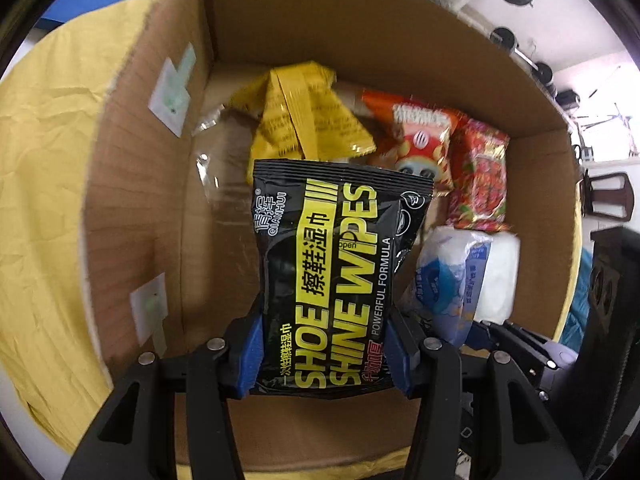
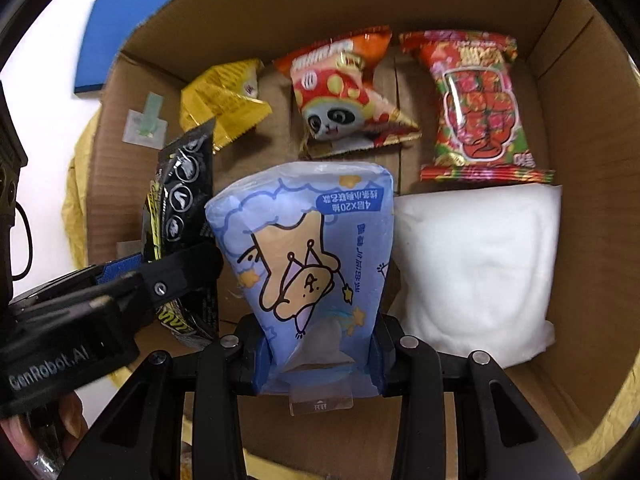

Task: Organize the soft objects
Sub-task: 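Carry the black wipes and blue pack into the box and release both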

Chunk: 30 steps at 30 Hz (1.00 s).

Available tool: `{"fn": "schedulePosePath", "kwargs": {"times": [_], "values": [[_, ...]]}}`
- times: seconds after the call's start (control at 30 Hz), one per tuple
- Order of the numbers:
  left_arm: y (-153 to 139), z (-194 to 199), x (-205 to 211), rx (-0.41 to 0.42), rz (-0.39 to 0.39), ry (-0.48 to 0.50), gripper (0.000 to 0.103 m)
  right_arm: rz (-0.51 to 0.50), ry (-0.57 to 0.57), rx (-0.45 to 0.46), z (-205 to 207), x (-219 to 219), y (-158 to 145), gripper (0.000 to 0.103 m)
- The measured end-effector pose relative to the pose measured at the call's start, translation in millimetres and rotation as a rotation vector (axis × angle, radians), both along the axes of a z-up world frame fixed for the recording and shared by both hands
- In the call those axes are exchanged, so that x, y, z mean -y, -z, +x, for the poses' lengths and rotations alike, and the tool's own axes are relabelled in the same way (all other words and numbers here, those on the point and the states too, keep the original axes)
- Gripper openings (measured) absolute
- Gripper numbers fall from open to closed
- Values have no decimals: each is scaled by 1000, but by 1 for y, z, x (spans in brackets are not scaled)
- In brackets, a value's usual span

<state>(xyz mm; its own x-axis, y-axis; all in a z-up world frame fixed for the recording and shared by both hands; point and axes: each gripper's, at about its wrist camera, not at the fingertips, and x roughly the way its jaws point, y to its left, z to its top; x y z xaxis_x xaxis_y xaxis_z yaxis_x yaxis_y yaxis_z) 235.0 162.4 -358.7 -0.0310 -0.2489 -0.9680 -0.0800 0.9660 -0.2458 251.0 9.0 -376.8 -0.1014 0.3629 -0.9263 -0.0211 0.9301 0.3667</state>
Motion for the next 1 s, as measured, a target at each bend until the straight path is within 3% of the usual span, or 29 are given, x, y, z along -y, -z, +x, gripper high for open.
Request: {"fn": "schedulePosePath", "kwargs": {"times": [0.4,0.53,0.8,0.93,1.0], "values": [[15,9,1,-48,18,1,51,-52,4,-6,-5,-26,27,51],[15,12,-3,-56,13,-10,51,-72,-11,9,-6,-51,24,55],[18,8,-3,-59,22,-8,51,-80,-23,17,-9,-59,13,69],[12,7,0,-53,36,-4,52,-99,-37,35,-8,-63,8,70],[10,8,6,-44,39,-6,52,-108,-38,48,-7,-64,3,79]]}}
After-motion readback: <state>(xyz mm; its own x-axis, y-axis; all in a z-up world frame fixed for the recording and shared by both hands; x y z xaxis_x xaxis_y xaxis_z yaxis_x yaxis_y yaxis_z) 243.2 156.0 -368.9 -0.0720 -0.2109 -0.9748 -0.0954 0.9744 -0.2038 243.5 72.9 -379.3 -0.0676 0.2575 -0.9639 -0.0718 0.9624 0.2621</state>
